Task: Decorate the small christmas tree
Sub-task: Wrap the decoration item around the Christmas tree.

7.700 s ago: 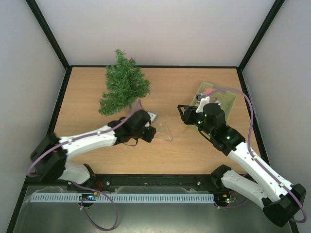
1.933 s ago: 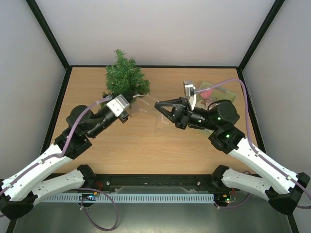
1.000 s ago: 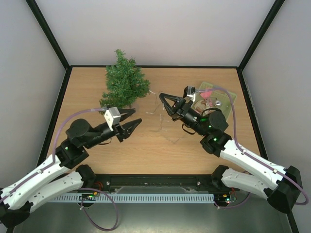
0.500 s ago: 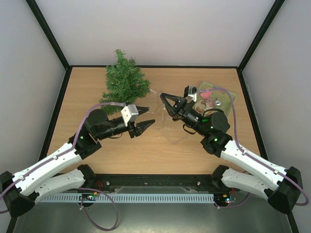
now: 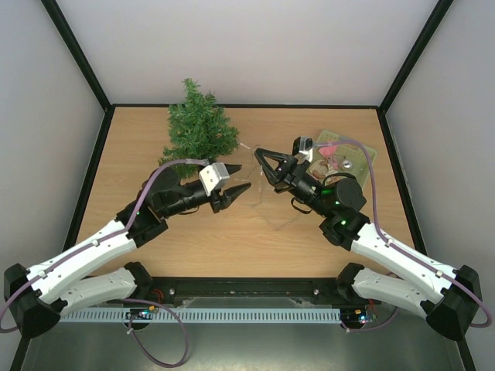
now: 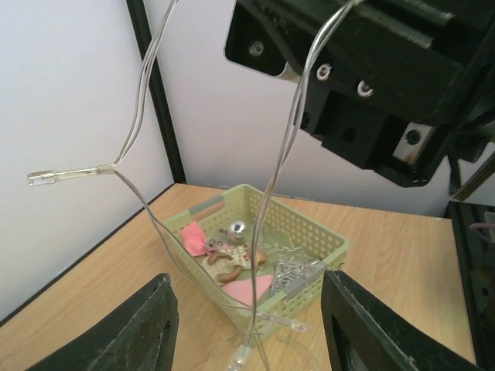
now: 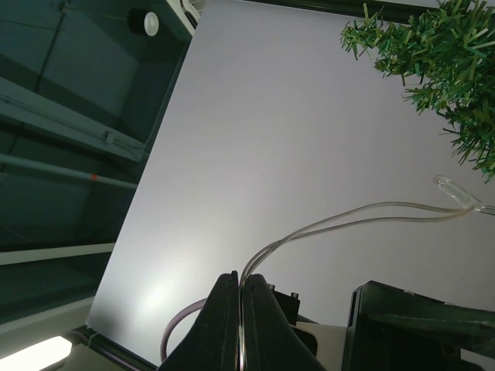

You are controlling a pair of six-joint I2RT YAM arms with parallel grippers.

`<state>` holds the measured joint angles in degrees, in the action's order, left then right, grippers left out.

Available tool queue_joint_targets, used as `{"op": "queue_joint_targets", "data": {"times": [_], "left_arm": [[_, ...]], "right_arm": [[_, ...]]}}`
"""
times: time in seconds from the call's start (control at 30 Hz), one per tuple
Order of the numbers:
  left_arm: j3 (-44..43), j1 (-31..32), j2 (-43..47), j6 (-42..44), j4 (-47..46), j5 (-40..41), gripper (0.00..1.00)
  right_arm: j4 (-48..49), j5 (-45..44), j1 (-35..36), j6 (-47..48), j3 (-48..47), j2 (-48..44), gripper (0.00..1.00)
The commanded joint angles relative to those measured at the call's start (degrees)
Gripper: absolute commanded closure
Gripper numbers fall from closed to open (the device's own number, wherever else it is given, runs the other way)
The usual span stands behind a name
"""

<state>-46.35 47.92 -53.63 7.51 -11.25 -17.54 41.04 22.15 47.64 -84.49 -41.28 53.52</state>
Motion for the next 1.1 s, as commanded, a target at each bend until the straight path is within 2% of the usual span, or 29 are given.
{"op": "queue_joint_targets", "data": {"times": [0.0,0.13,0.23,0.27,0.5,0.57,0.63,0.73,0.8,0.9,1.07], "left_arm": [[-2.46,-0.14,-1.93,2.00,-2.56,2.00,0.50],[-2.53,-0.14,-3.11,1.99,-2.20,-0.43,0.66],[-2.43,-0.19,-2.20,1.57,-1.94,-0.84,0.92],[-2.44,-0.14,-1.51,1.31,-1.75,-0.75,0.97],[-4.94,-0.14,4.45,0.86,6.44,7.47,0.98],[-6.22,-0.16,5.75,1.63,10.24,9.99,0.98],[-8.60,-0.15,6.14,2.17,14.72,13.02,0.98],[-12.42,-0.17,6.21,3.22,21.46,17.55,0.98],[-14.72,-0.18,5.94,4.31,24.61,19.83,0.98],[-17.97,-0.18,5.56,5.46,28.05,22.46,0.98],[-20.13,-0.21,5.69,3.97,29.38,19.21,0.98]], "right_arm": [[2.96,0.01,0.07,-0.16,0.77,-0.14,0.98],[3.50,0.17,0.03,-0.35,1.08,0.03,0.98],[3.14,-0.25,0.03,0.25,1.47,-0.50,0.98],[2.75,-0.71,0.05,0.63,1.72,-0.78,0.98],[-6.75,-5.86,0.05,9.65,-0.47,-2.41,0.98],[-7.91,-6.30,0.09,12.13,-0.87,-2.37,0.89],[-10.19,-7.00,0.01,16.08,-1.51,-2.56,0.72],[-18.65,-9.11,0.01,26.70,-3.59,-3.45,0.58],[-23.01,-10.80,-0.08,34.00,-4.23,-4.25,0.54],[-22.84,-9.53,-0.07,44.72,-2.24,-5.43,0.50],[-22.12,-2.87,0.04,61.37,0.93,-5.47,0.46]]}}
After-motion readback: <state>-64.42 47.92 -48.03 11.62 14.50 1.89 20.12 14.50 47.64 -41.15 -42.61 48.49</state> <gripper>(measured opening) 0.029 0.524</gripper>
